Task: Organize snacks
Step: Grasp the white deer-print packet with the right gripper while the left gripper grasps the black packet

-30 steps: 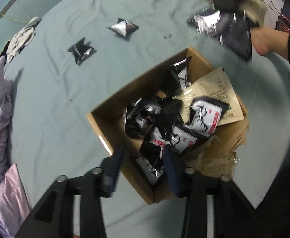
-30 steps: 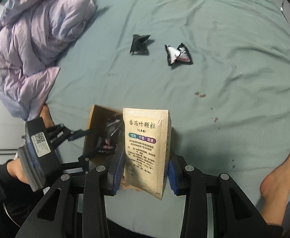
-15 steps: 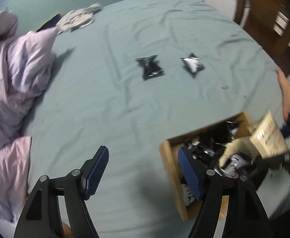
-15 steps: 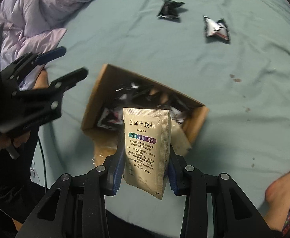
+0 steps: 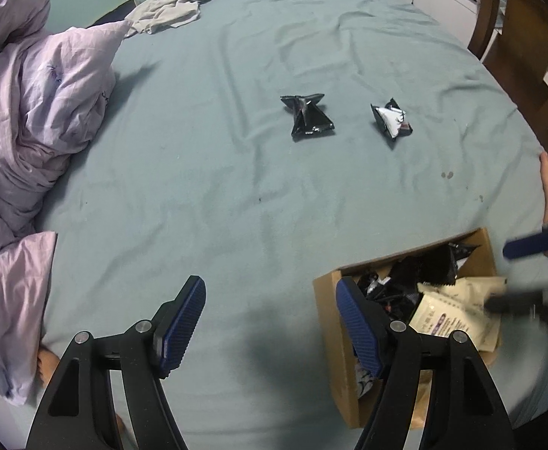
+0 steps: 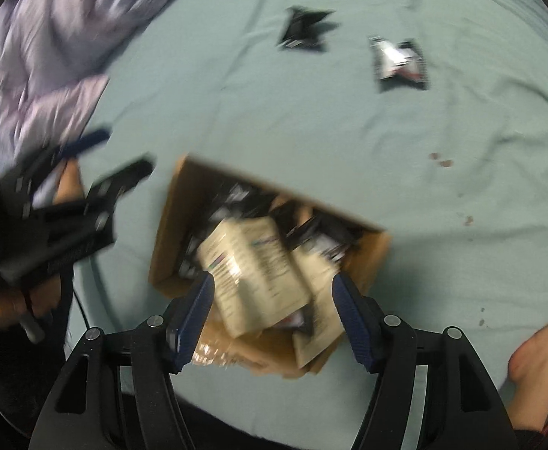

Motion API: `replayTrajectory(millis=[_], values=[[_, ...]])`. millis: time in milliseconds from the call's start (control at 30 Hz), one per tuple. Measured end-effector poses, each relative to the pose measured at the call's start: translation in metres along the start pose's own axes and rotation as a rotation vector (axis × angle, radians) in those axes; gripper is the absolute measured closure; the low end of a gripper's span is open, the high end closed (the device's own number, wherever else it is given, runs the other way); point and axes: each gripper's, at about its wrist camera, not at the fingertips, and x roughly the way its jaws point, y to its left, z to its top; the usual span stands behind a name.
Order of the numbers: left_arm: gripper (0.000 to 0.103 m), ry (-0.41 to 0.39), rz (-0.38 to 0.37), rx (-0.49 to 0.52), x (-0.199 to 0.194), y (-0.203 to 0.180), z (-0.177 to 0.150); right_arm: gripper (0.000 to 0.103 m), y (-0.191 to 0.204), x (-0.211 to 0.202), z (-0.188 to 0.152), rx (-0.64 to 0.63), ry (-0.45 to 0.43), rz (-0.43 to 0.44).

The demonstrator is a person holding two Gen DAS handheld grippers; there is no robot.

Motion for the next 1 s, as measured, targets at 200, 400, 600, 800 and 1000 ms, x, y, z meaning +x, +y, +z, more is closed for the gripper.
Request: replayTrajectory(millis=[200,400,600,800,1000], values=[[0.030,-0.008,-0.025,0.002,-0.003,-0.006,0.010,0.039,-0.039,-0.019,0.013,0.070,-0.121,-0.101],[0.026,-0.014,-0.037,-0.003,0.001,-0.011,0.023,0.039,-0.076,-0.021,0.025,0.124,-0.209,-0.177],[0.026,0.008,-0.050,-0.046,0.016,-0.007,0.042,0.039,-0.083,-0.011,0.051,0.157,-0.261,-0.159],[0.026,0.005,-0.077,-0.126,0.028,0.004,0.068,0.039,-0.085,0.027,0.089,0.144,-0.275,-0.120],[0.026,0.037,-0.107,-0.218,0.052,0.018,0.091,0.039,-0.081,0.068,0.122,0.061,-0.255,-0.157]])
